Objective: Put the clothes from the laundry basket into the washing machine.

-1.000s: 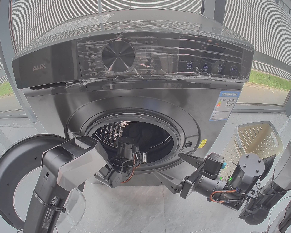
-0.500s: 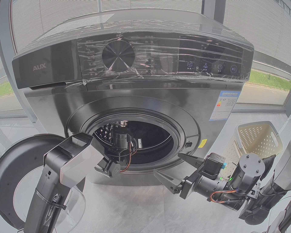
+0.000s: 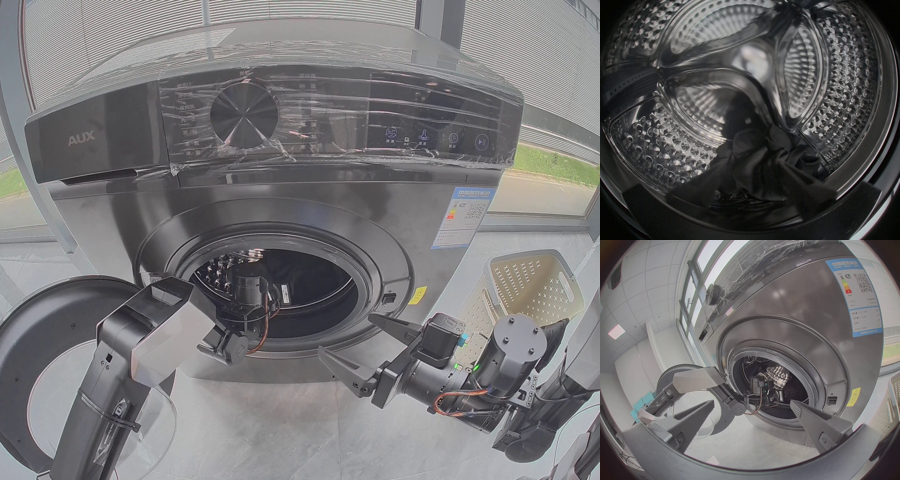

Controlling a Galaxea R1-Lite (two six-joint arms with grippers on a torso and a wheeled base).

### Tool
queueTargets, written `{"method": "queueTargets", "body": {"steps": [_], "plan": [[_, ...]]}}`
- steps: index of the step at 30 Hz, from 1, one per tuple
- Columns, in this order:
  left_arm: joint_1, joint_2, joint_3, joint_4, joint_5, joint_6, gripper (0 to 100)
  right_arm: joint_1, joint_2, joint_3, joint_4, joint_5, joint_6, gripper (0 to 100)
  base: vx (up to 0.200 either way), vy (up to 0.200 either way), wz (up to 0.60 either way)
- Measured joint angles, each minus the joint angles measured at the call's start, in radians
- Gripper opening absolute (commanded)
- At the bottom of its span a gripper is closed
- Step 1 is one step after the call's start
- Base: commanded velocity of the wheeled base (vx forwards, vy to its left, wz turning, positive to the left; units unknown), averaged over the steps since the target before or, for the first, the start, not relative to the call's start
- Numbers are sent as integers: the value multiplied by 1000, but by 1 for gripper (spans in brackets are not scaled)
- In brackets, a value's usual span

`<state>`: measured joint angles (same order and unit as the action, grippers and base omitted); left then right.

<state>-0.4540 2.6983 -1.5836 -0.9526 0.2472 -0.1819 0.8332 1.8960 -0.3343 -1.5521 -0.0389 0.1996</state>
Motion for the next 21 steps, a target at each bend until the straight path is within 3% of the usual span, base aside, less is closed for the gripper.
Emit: {"method": "queueTargets", "body": {"steps": [10, 21], "plan": [[-49, -66, 130, 3, -1, -14, 100, 0, 0, 0, 0, 0, 0, 100, 0, 0, 0], [-147, -219, 451, -39, -1, -39, 100, -1, -1, 2, 0, 0, 0, 100, 0, 0, 0]]}}
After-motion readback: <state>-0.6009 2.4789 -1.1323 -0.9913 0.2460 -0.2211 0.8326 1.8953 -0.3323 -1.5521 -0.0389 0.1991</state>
